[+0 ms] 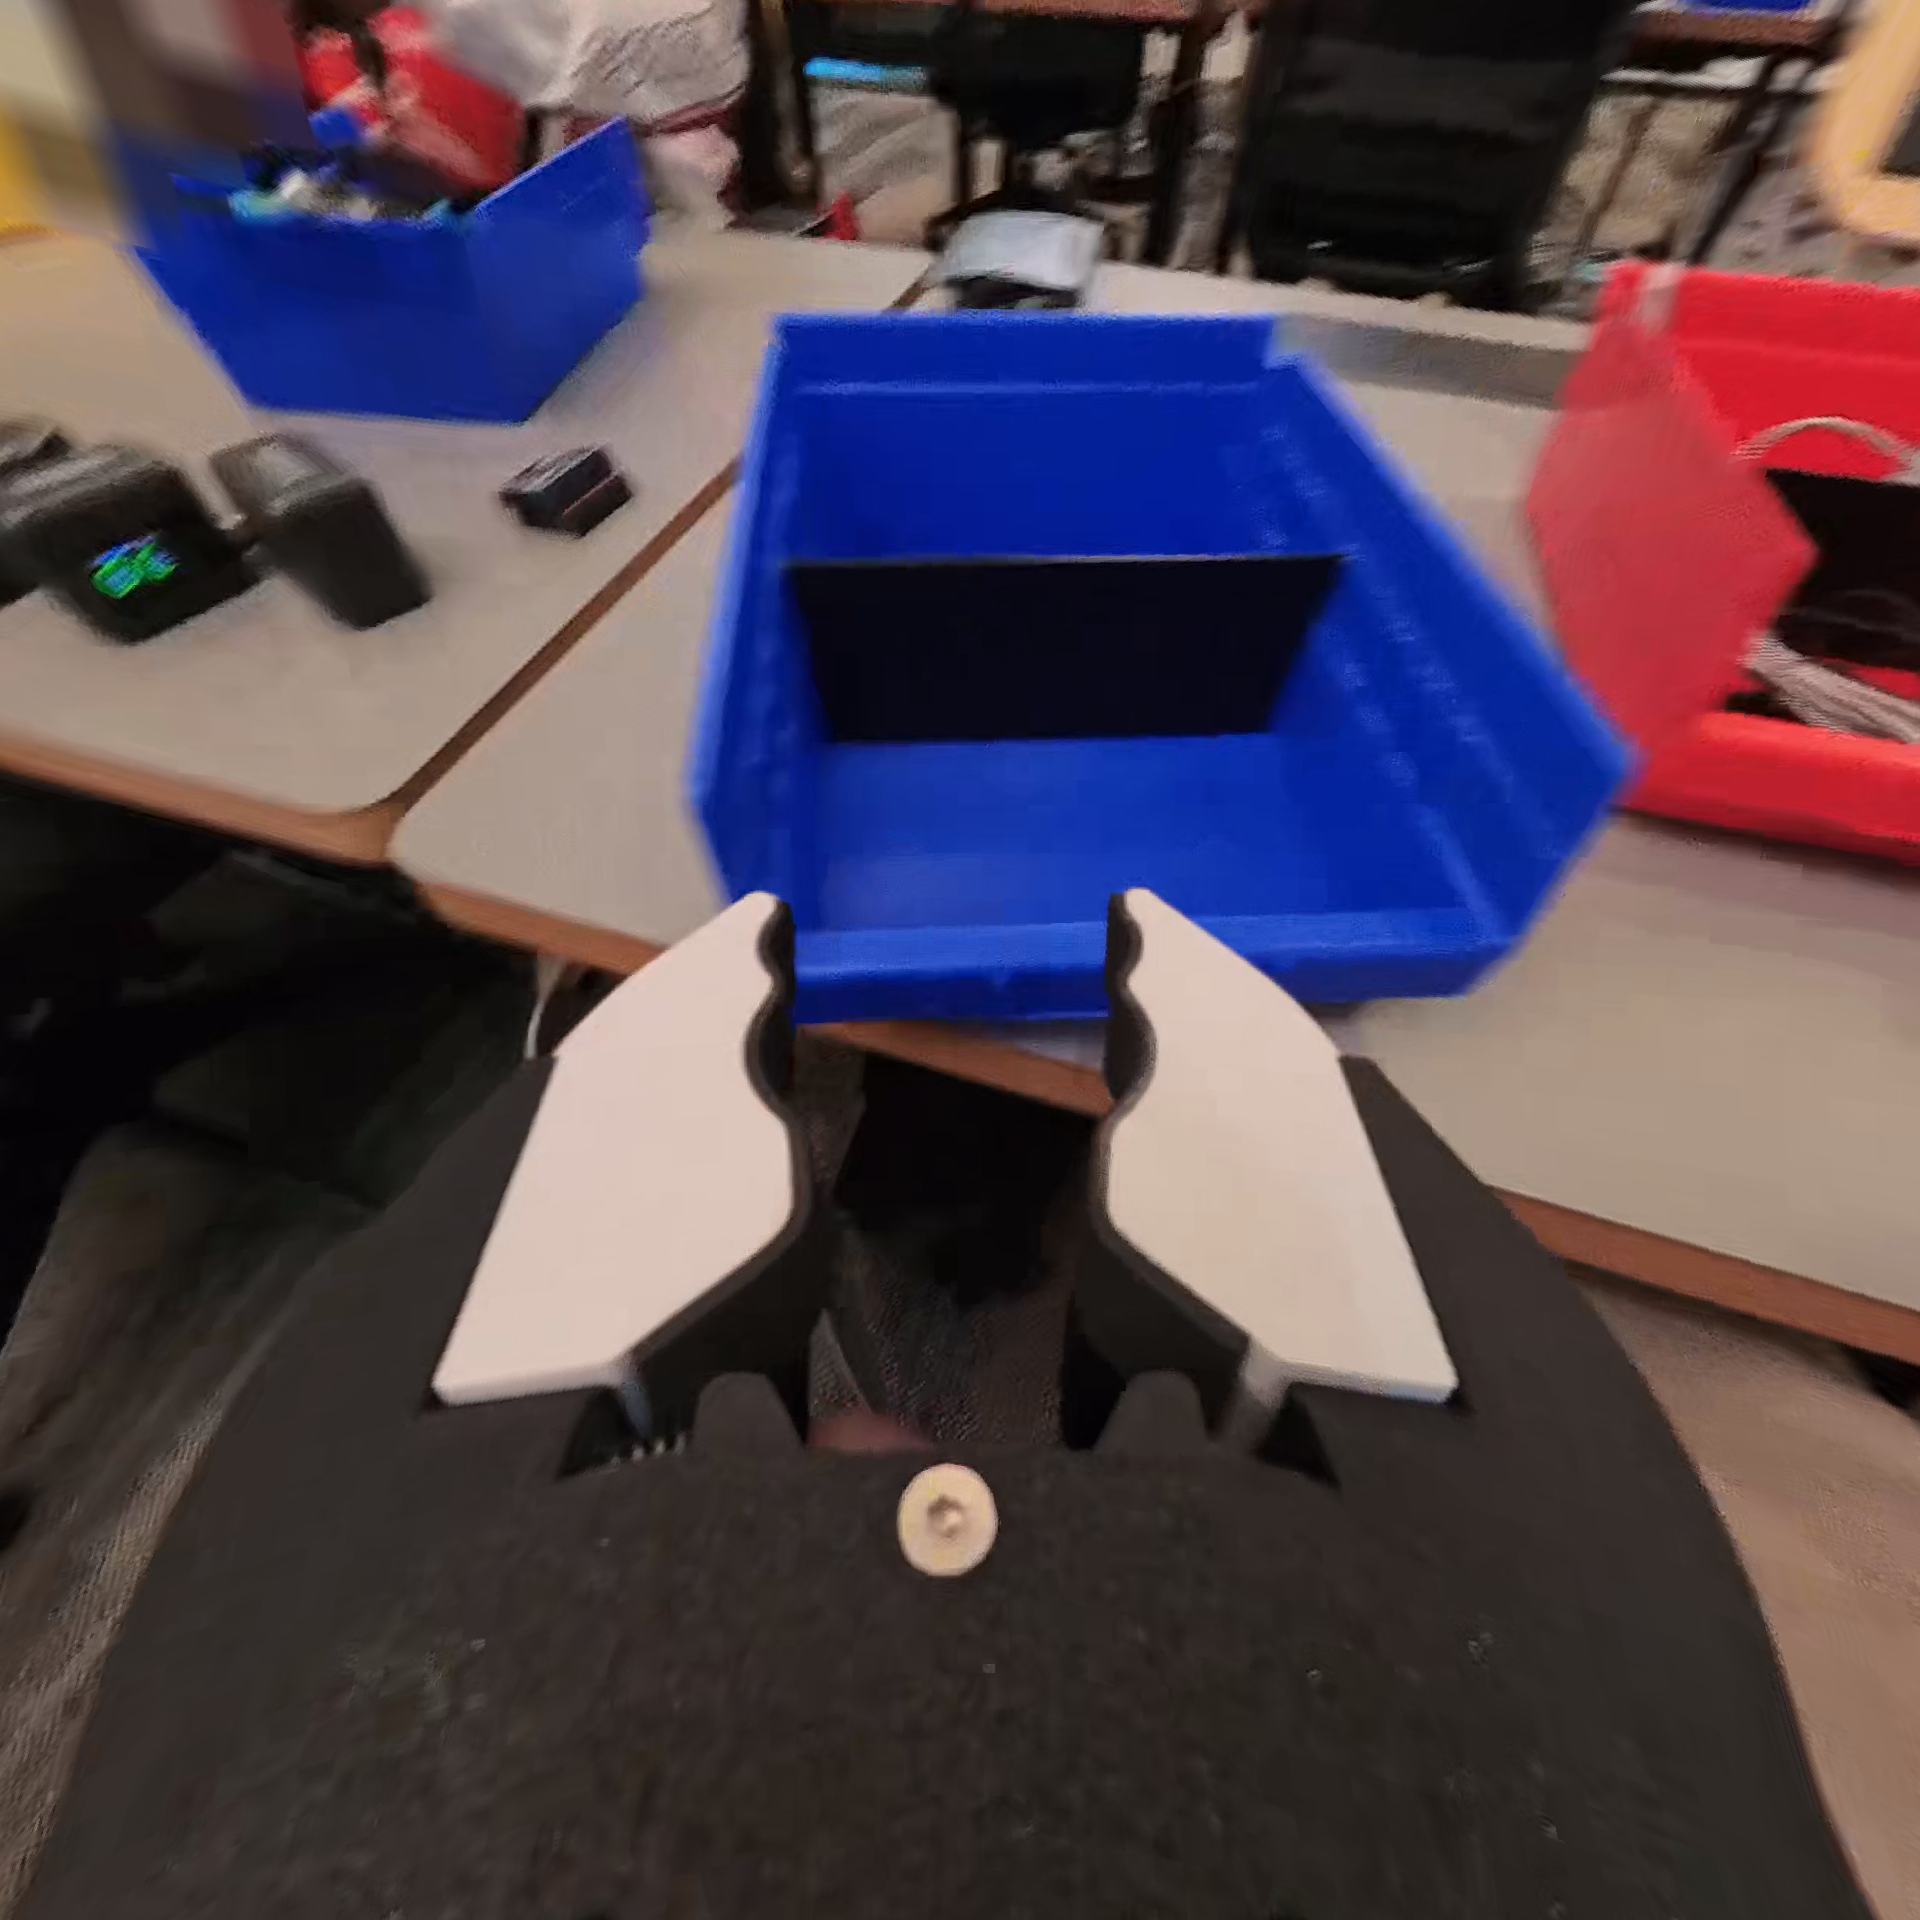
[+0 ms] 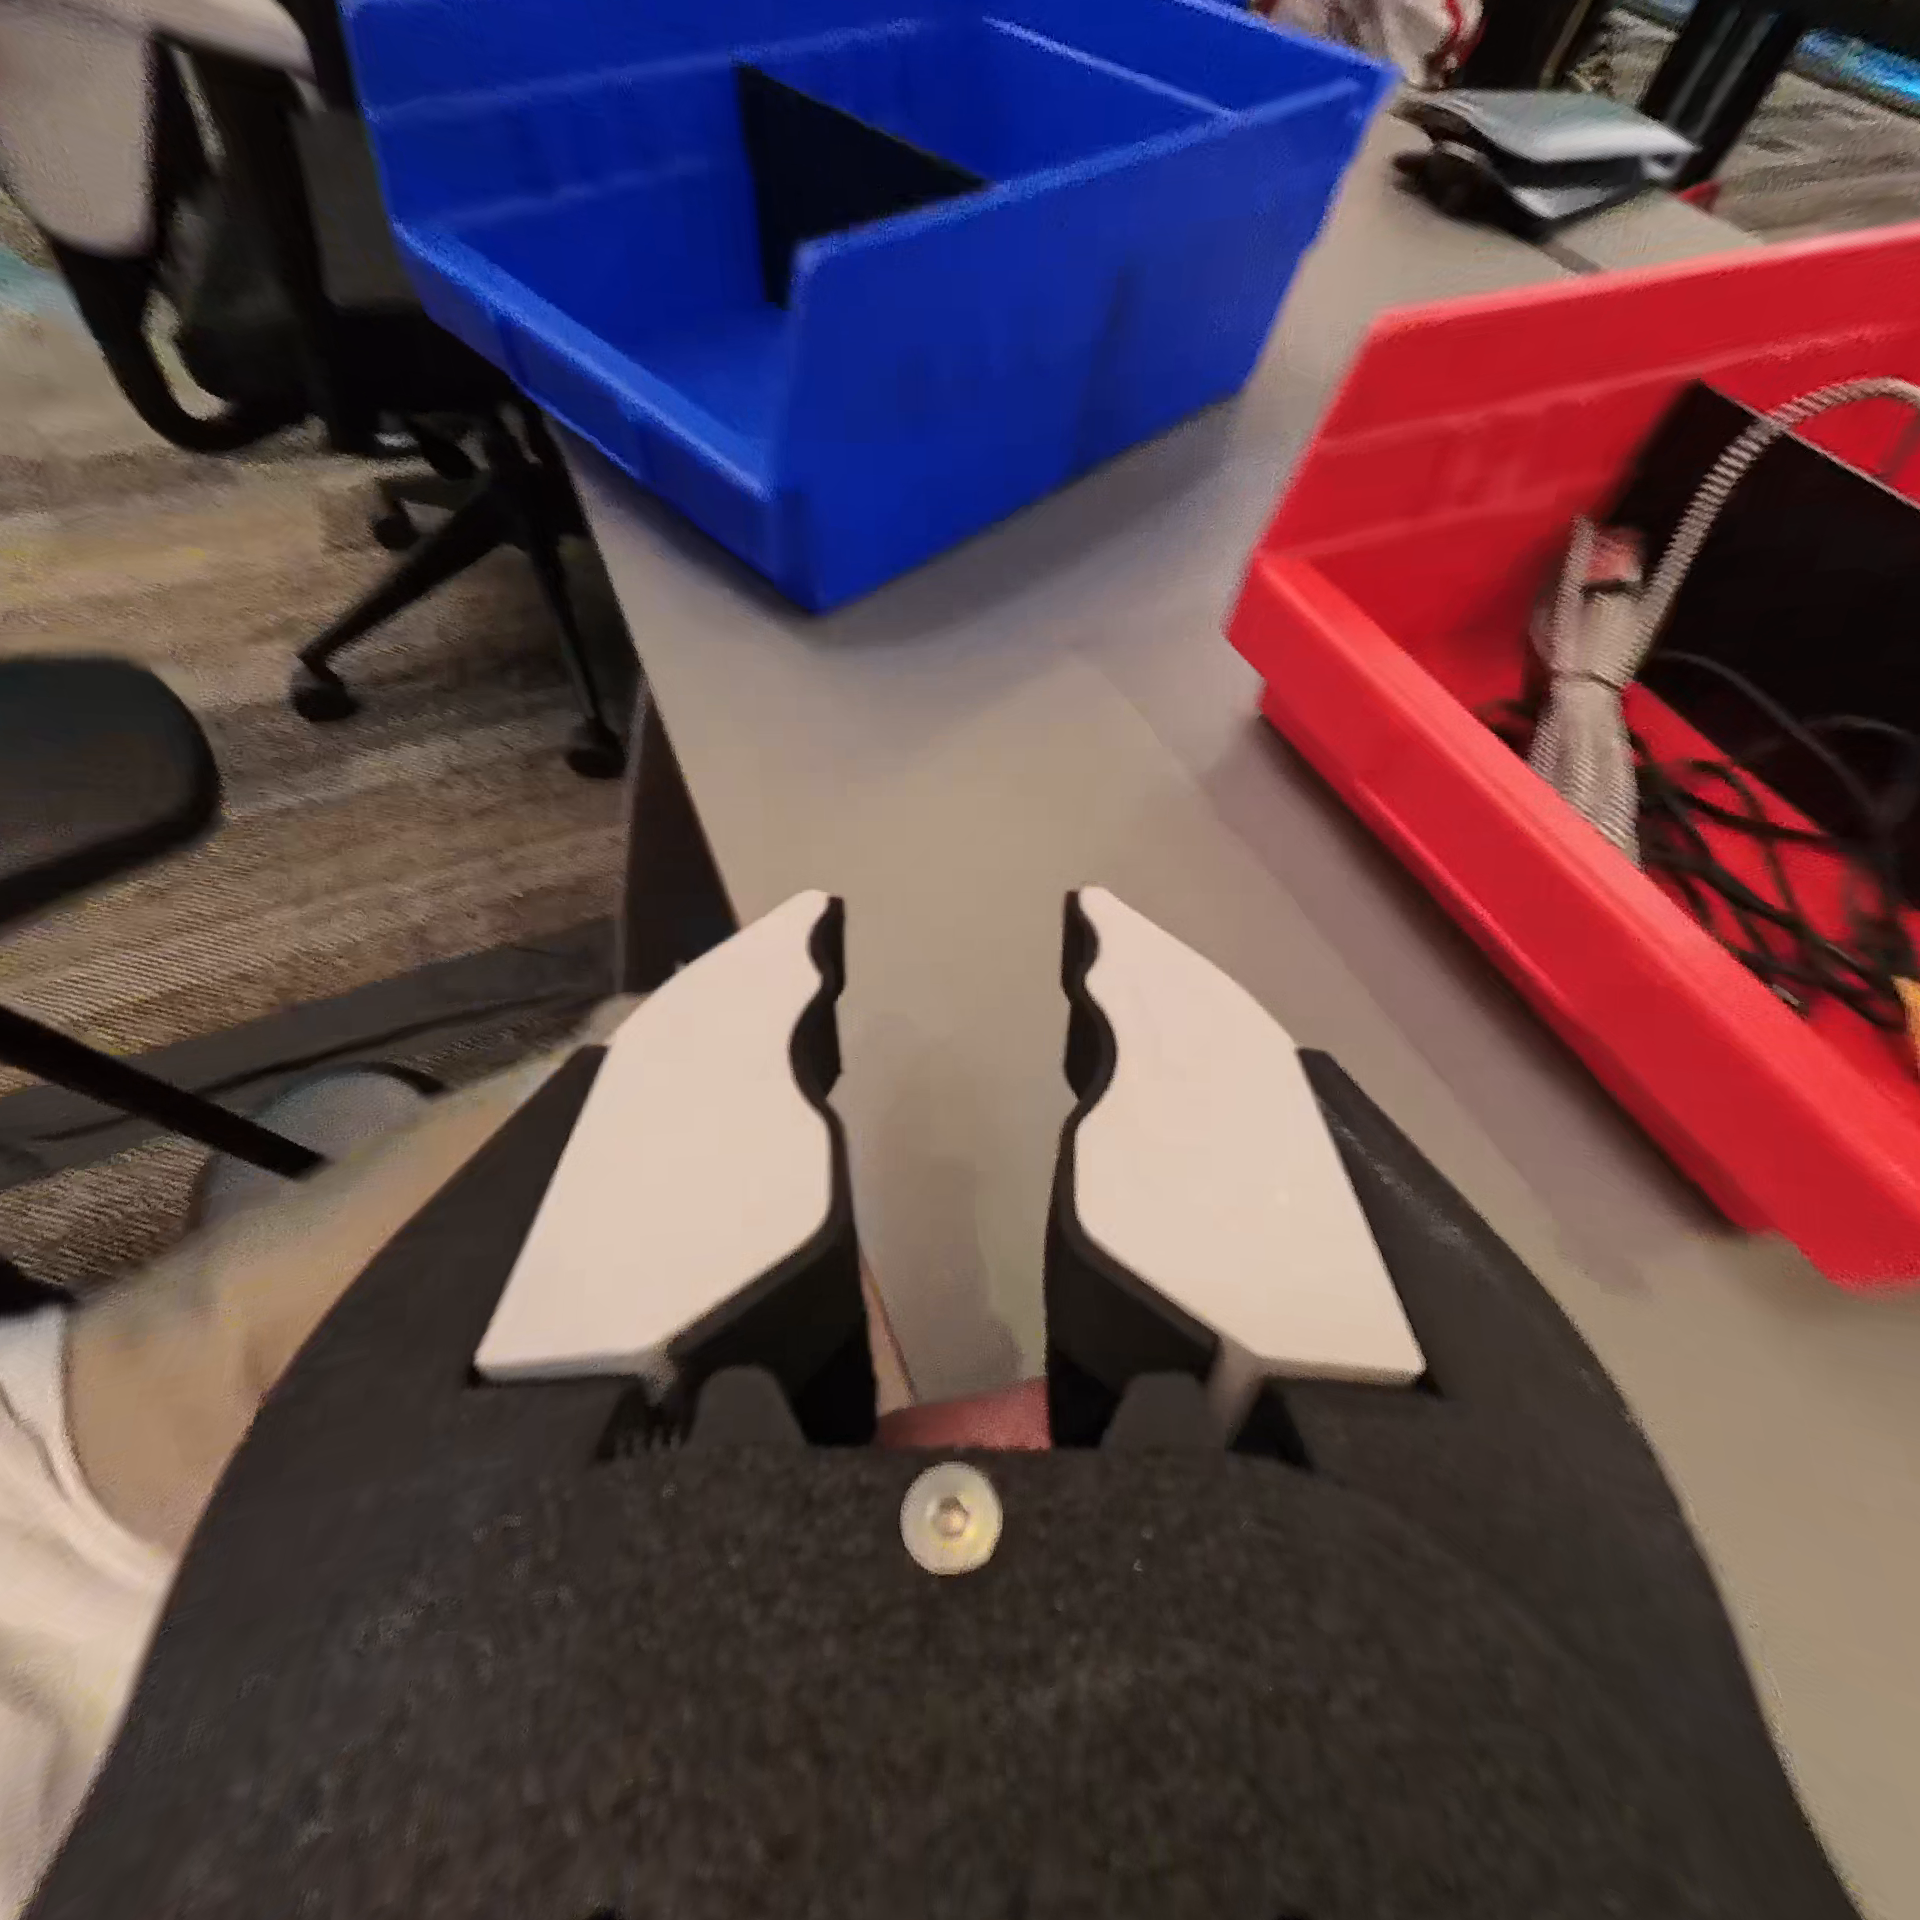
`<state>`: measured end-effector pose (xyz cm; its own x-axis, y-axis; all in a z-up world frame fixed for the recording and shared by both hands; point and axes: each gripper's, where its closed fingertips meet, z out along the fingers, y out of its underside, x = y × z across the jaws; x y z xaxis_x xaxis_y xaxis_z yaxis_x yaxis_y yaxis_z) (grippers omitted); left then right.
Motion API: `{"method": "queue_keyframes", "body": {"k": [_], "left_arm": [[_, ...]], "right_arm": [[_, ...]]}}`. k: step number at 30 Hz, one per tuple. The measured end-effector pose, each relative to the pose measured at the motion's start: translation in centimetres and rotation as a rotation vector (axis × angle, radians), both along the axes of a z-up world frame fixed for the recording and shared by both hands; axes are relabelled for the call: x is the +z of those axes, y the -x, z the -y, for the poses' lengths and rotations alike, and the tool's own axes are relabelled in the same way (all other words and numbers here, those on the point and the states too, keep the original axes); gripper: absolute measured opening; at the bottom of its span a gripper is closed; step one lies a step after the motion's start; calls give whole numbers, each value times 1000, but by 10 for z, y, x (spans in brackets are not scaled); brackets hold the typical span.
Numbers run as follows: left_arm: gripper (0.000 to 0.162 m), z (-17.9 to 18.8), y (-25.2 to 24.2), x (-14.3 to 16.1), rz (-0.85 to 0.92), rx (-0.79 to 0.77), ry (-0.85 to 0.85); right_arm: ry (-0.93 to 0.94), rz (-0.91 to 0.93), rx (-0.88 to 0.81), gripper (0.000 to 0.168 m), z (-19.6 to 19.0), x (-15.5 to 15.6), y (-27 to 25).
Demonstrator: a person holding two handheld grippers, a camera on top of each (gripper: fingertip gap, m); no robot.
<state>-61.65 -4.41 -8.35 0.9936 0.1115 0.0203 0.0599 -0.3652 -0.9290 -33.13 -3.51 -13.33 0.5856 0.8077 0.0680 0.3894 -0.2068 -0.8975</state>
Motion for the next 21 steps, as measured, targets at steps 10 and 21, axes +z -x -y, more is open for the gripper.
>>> {"method": "queue_keyframes", "body": {"k": [10, 21], "left_arm": [[30, -68, 44, -46, 322, -144, 24], [7, -48, -15, 19, 43, -81, -32]], "right_arm": [[141, -115, -214, 46, -68, 14, 141], [-100, -15, -426, 5, -83, 64, 89]]}}
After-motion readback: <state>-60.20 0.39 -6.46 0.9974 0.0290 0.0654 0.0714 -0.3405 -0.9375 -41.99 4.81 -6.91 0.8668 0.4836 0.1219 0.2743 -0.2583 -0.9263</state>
